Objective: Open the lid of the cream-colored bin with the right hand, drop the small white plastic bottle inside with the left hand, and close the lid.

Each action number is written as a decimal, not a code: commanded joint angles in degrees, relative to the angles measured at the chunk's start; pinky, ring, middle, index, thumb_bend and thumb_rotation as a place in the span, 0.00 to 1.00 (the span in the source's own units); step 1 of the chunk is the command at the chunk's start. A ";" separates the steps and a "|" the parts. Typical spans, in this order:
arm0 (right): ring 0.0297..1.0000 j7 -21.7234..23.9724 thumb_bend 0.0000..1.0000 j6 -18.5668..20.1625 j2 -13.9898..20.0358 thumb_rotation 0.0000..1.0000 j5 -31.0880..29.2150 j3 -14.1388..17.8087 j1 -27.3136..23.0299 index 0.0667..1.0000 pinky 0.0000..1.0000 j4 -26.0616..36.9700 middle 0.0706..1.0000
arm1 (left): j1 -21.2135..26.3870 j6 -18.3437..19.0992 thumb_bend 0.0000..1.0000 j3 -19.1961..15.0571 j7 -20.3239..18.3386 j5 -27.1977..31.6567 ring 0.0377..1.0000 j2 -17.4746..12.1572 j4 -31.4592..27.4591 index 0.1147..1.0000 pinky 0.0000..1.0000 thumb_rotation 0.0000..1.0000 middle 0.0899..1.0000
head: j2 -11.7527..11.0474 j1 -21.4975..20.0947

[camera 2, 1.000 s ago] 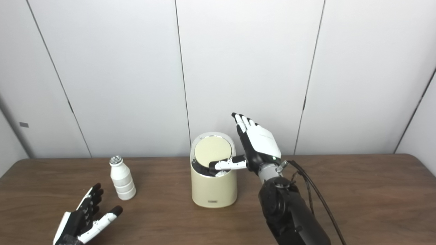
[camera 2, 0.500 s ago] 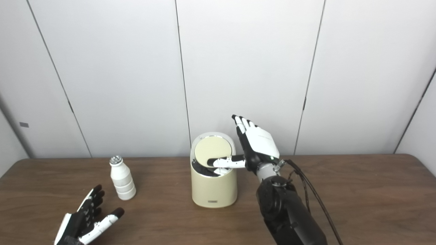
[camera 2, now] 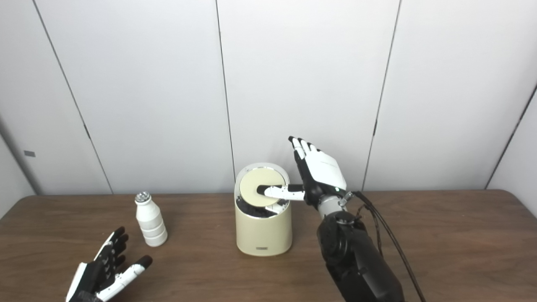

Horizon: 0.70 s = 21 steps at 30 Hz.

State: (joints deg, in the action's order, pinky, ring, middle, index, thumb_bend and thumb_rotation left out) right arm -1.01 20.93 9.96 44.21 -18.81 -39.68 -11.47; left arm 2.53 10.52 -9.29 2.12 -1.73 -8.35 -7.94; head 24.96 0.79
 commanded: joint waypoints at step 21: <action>0.99 -1.54 0.93 -1.09 0.00 0.17 1.44 0.03 -1.62 0.98 0.90 2.68 1.00 | 0.70 -0.82 0.90 0.02 0.27 -0.56 0.97 -0.63 -2.43 0.98 0.96 0.39 0.95 | 0.38 0.29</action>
State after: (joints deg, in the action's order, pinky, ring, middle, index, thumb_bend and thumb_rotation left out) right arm -2.32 19.89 9.01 44.21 -18.90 -40.26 -9.09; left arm 2.23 10.60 -9.22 2.06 -1.88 -8.36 -8.33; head 25.31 1.05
